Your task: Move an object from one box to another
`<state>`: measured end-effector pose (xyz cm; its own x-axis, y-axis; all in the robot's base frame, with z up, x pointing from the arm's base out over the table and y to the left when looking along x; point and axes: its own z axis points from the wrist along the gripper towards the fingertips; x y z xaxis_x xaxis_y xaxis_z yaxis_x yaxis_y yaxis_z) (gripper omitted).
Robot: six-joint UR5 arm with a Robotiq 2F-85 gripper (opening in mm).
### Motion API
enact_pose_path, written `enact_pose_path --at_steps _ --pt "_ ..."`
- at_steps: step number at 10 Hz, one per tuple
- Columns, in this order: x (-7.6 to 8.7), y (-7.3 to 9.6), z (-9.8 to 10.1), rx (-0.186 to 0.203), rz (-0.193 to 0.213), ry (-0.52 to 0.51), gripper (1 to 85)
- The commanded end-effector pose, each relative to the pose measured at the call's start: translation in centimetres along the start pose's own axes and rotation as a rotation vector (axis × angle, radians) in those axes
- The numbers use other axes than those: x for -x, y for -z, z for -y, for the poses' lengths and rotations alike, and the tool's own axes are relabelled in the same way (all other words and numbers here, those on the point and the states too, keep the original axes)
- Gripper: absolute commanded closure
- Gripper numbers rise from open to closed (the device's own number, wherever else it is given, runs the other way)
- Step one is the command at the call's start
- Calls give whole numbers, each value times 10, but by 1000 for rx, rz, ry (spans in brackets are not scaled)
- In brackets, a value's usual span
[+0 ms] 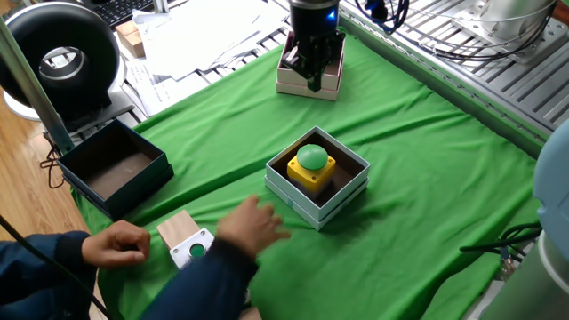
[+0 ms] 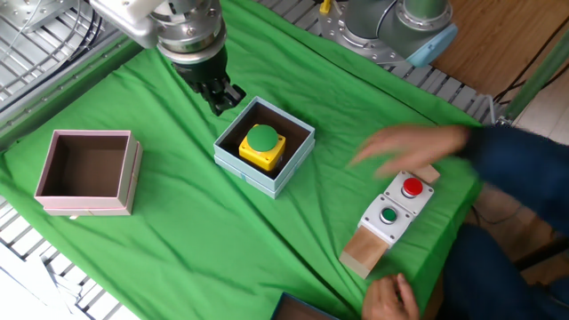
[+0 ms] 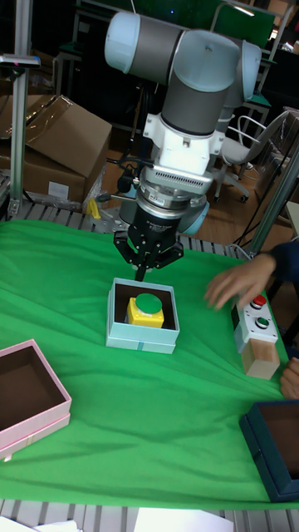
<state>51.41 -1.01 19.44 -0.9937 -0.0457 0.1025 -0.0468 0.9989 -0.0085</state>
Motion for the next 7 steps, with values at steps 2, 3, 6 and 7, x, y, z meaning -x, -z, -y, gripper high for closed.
enact_pose_path --at_steps 2,3,6,7 --pt "20 3 0 0 76 104 840" --pt "18 3 -4 16 72 115 840" --pt "4 2 -12 49 19 160 840" --pt "5 2 -7 28 23 169 840"
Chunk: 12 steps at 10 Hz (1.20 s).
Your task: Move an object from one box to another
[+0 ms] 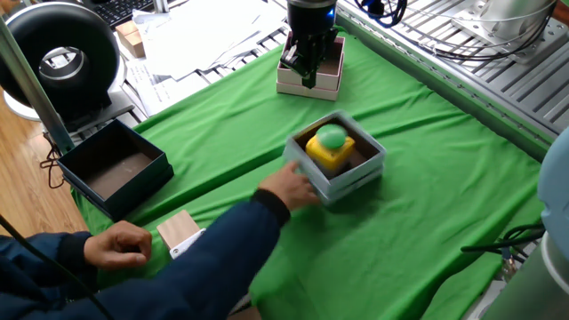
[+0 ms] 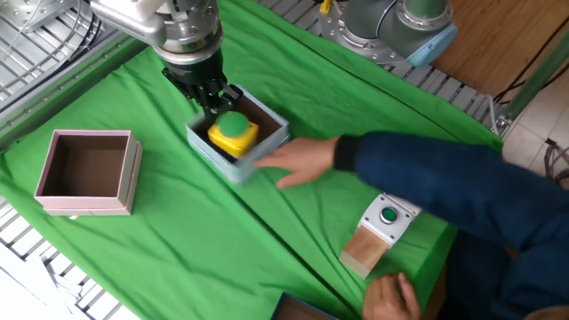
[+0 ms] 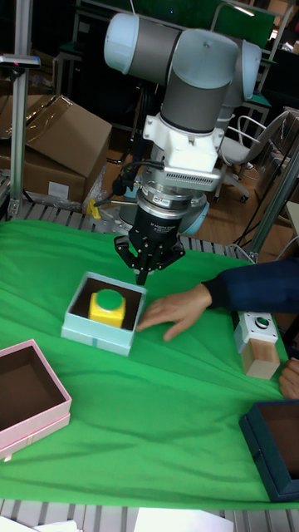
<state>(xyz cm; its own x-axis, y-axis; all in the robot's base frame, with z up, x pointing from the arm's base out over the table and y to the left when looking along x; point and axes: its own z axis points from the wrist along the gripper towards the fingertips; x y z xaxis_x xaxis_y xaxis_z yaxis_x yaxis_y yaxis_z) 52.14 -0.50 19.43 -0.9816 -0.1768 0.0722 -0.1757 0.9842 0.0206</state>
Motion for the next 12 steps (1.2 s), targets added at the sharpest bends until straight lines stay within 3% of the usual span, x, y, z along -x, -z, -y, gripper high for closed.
enact_pose_path --at_steps 1,3,4,8,9,12 --pt "-3 1 3 -11 -10 46 840" --pt "-7 2 13 -46 -27 76 840" --pt "-18 0 18 -50 -45 92 840" --pt "-35 -31 42 -49 30 188 840" --pt "-43 -39 46 -49 15 219 837" --pt "-62 -49 50 -42 -49 310 480"
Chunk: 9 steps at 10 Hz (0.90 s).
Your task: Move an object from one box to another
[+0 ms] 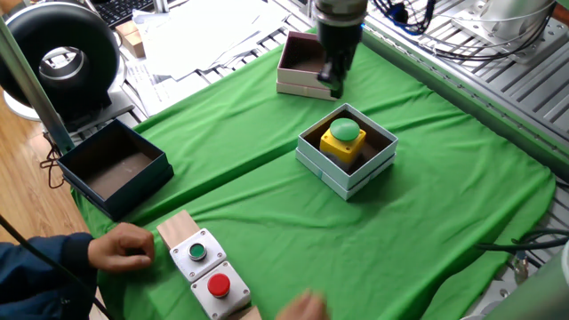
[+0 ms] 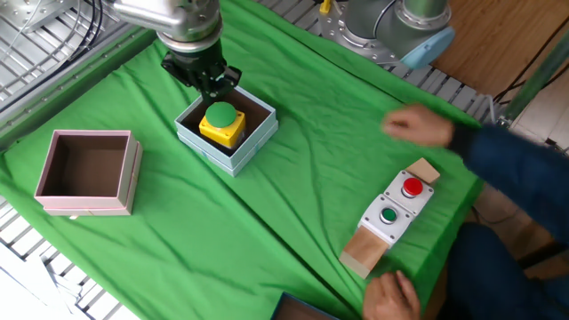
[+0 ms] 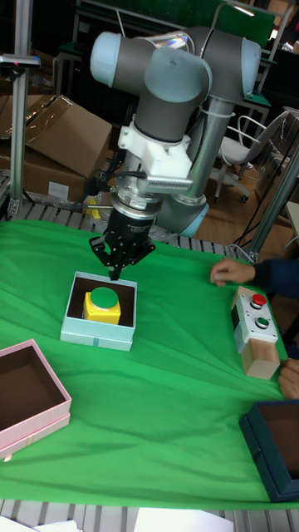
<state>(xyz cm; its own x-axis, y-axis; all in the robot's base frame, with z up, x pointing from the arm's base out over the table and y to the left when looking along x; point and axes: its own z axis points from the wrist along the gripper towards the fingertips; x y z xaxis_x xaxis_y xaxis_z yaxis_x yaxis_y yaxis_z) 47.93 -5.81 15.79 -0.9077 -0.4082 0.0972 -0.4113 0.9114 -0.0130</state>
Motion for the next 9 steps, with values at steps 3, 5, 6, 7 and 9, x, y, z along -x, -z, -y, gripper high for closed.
enact_pose_path --at_steps 3,5,6,7,9 --pt "-8 -27 -14 74 31 89 193" --pt "-10 -30 -20 99 33 89 47" --pt "-9 -32 -23 109 42 91 13" --pt "-12 -33 -21 103 33 91 7" --pt "-10 -34 -17 88 38 88 7"
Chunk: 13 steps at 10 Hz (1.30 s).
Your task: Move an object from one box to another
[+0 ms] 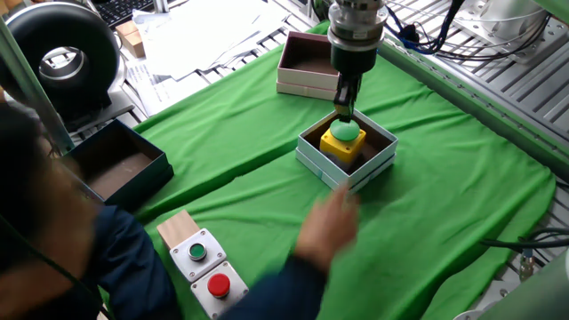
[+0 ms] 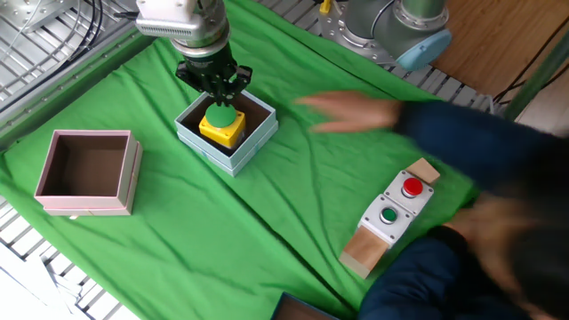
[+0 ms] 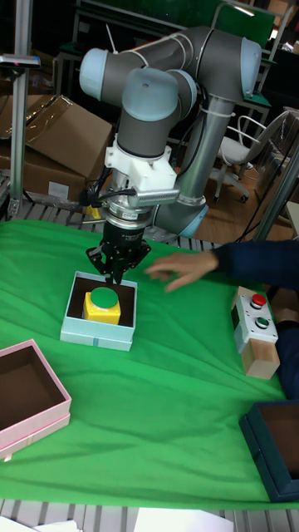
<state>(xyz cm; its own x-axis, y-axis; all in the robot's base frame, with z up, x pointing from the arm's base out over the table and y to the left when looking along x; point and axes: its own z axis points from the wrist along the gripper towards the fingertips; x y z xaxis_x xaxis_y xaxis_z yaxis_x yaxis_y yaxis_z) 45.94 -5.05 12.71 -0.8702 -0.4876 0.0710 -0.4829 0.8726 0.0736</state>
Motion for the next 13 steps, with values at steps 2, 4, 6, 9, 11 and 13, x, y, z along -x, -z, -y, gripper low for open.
enact_pose_path --at_steps 2,4,6,9,11,13 --pt "4 -3 0 6 18 10 7" --pt "4 -4 3 -3 18 26 7" --pt "4 -3 15 -32 21 74 7" --pt "7 0 22 -61 28 97 7" --pt "5 0 23 -66 19 66 7" --pt "-3 0 24 -67 -11 33 7"
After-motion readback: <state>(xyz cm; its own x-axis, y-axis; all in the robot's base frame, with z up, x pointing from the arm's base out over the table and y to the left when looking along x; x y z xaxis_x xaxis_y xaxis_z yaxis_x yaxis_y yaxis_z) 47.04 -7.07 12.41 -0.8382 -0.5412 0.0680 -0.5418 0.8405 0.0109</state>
